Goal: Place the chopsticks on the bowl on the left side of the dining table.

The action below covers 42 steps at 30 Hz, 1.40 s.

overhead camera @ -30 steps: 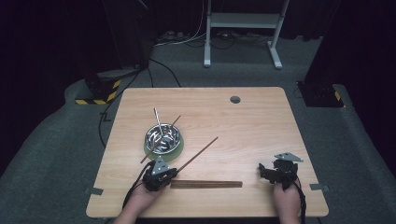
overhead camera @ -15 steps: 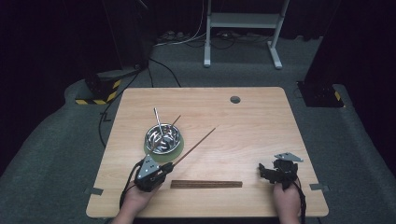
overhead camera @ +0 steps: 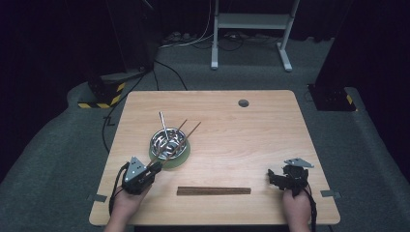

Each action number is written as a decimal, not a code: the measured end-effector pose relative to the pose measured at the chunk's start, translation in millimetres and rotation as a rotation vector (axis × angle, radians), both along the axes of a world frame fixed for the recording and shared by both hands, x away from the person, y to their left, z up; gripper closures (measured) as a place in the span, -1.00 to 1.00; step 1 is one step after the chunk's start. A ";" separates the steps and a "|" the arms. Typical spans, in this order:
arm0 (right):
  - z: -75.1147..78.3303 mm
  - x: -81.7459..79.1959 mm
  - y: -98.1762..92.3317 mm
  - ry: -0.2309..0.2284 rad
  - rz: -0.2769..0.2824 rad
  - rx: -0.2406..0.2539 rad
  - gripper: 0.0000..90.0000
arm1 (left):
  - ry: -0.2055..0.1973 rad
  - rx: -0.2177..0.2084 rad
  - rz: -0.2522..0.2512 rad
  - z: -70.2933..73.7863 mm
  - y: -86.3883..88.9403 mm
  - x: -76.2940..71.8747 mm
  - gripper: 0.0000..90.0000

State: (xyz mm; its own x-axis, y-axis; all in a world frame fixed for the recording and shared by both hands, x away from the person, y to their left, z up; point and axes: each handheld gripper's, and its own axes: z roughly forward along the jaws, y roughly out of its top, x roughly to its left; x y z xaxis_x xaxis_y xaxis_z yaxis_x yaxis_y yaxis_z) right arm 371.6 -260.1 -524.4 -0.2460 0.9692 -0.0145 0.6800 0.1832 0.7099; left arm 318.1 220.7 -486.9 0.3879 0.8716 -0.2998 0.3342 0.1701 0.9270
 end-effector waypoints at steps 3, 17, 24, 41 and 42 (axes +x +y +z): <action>0.0 0.1 -0.3 -0.001 0.002 -0.003 -0.76 | 0.012 0.003 0.030 -0.3 6.8 2.1 0.86; 0.0 0.0 -0.2 0.000 0.001 -0.001 -0.76 | 0.041 0.083 0.077 -7.1 10.5 8.6 0.86; 0.0 0.0 -0.2 0.000 0.001 -0.001 -0.76 | 0.032 0.114 0.087 -7.8 6.9 7.9 0.84; 0.0 0.1 -0.3 -0.001 0.002 -0.002 -0.76 | 0.033 0.048 0.112 -9.8 12.0 11.7 0.04; 0.0 0.1 -0.3 -0.001 0.002 -0.002 -0.76 | 0.039 0.045 0.116 -11.4 13.0 13.0 0.01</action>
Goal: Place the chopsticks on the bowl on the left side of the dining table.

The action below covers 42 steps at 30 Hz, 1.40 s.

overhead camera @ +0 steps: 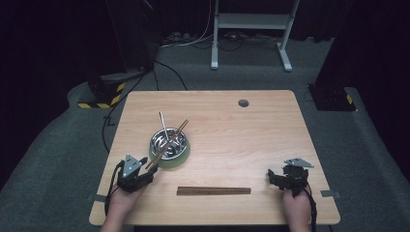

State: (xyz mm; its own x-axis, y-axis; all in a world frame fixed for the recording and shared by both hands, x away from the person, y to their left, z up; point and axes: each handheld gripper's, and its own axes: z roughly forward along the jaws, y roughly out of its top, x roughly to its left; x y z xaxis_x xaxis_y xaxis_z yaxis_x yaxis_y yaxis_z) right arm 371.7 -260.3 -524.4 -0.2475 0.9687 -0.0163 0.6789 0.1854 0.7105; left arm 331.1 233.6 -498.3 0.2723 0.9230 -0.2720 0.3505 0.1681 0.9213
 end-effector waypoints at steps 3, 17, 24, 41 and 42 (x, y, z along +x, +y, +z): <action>0.0 0.0 -0.1 -0.001 0.001 -0.001 -0.76 | 0.014 -0.010 -0.001 -4.2 1.8 1.7 -0.01; 0.0 0.0 -0.1 -0.001 0.001 -0.001 -0.76 | 0.017 -0.014 -0.025 -12.7 -1.2 2.3 0.68; 0.0 0.0 -0.1 -0.001 0.001 -0.002 -0.76 | 0.021 -0.025 -0.068 -12.0 -5.4 -1.2 0.68; 0.0 -0.1 0.2 0.000 -0.001 0.001 -0.76 | 0.034 -0.016 -0.099 -10.2 -5.7 -3.9 0.39; 0.0 0.1 -0.2 -0.001 0.001 -0.001 -0.76 | 0.036 0.005 -0.110 -10.2 -4.1 -4.0 0.35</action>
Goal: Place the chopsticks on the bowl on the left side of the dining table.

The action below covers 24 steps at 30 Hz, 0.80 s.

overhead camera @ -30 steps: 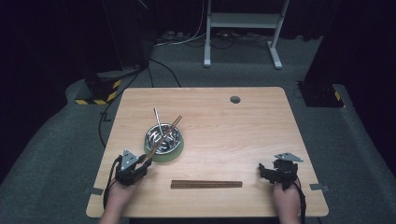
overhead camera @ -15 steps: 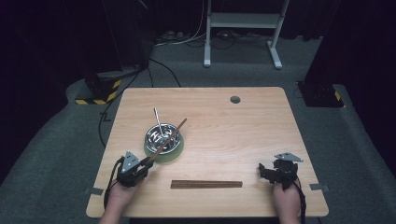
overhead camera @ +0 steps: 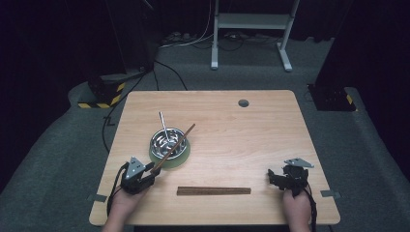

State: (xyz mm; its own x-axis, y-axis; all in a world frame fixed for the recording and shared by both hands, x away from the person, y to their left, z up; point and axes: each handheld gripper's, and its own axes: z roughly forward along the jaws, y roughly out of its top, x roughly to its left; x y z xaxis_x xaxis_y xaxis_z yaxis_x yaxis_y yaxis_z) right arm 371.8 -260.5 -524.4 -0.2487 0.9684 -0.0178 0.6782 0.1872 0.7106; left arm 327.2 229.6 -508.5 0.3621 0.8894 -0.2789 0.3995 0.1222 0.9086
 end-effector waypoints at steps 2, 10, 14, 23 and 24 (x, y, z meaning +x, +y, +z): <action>0.0 0.0 0.2 0.001 -0.001 0.002 -0.76 | 0.001 -0.003 0.005 -0.6 -0.6 0.1 0.32; 0.0 0.0 0.1 0.000 -0.001 0.001 -0.76 | 0.017 0.009 0.002 -0.3 -1.3 -1.0 0.28; -0.1 -0.1 0.3 0.001 -0.002 0.003 -0.76 | 0.016 0.008 -0.018 0.6 -1.6 -2.2 0.29; 0.0 0.0 0.2 0.001 -0.001 0.002 -0.76 | 0.000 -0.003 -0.002 0.1 -4.4 -3.4 0.66; 0.0 0.0 0.2 0.001 -0.001 0.002 -0.76 | 0.000 0.003 -0.003 -0.2 -3.8 -3.3 0.66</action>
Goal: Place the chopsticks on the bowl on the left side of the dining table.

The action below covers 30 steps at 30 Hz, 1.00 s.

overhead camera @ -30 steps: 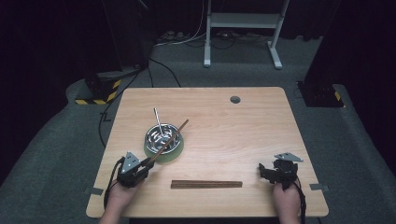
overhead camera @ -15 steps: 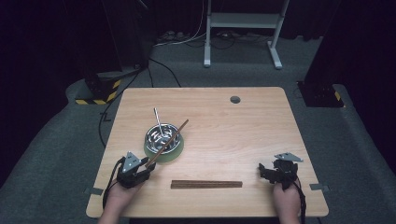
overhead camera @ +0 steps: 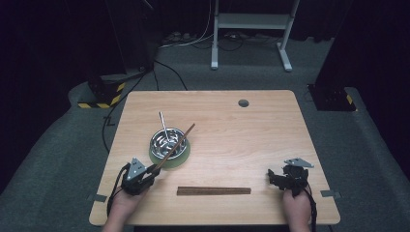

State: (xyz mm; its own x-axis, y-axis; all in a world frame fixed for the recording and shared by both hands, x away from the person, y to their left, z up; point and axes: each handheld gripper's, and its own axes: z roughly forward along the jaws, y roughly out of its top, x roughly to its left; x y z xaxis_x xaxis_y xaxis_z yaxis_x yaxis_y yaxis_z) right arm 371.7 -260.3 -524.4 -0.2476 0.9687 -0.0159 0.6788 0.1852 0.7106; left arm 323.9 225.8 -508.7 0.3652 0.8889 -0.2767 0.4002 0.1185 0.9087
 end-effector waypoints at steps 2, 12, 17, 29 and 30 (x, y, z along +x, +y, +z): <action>0.0 0.0 0.0 0.000 0.000 0.000 -0.76 | -0.004 -0.001 -0.009 -0.5 0.8 0.0 0.68; 0.0 0.0 0.0 0.000 0.000 0.000 -0.76 | -0.001 -0.012 -0.026 0.0 -0.6 -1.1 0.68; 0.0 0.0 0.0 0.000 0.000 0.000 -0.76 | -0.008 -0.014 -0.033 -0.3 -1.2 -1.7 0.68; 0.0 0.0 0.0 0.000 0.000 0.000 -0.76 | -0.005 -0.010 -0.007 1.4 3.7 0.6 0.39; 0.0 0.0 0.0 0.000 0.000 0.000 -0.76 | -0.004 -0.005 -0.008 1.4 4.7 0.9 0.36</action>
State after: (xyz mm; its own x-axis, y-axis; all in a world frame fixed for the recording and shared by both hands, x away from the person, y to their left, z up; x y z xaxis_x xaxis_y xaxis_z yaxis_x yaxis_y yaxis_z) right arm 371.8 -260.3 -524.4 -0.2474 0.9688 -0.0157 0.6788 0.1849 0.7106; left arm 324.8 230.5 -507.3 0.3738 0.8842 -0.2800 0.3974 0.1200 0.9098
